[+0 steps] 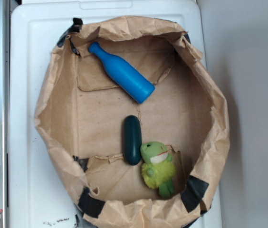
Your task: Grab the blue bottle.
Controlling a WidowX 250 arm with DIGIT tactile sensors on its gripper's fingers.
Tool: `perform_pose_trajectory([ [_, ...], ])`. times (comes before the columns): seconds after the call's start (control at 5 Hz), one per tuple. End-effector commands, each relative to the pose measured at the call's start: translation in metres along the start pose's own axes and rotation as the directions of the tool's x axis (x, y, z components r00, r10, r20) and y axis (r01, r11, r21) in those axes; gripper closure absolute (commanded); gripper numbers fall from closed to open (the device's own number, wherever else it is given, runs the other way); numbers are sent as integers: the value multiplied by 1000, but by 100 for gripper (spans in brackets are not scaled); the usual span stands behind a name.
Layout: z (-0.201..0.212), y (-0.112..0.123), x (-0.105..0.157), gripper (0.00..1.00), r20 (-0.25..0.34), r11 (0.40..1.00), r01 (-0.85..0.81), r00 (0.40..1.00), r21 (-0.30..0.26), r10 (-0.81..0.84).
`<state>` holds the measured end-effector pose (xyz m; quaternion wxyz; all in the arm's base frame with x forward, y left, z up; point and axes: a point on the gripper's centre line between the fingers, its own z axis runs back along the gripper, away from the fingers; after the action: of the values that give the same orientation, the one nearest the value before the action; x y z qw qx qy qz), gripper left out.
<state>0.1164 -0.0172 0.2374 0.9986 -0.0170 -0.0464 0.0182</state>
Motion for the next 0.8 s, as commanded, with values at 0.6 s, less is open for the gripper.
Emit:
perform_pose_trajectory([
  [0.6, -16, 11, 36, 0, 151, 965, 244, 962, -91, -229],
])
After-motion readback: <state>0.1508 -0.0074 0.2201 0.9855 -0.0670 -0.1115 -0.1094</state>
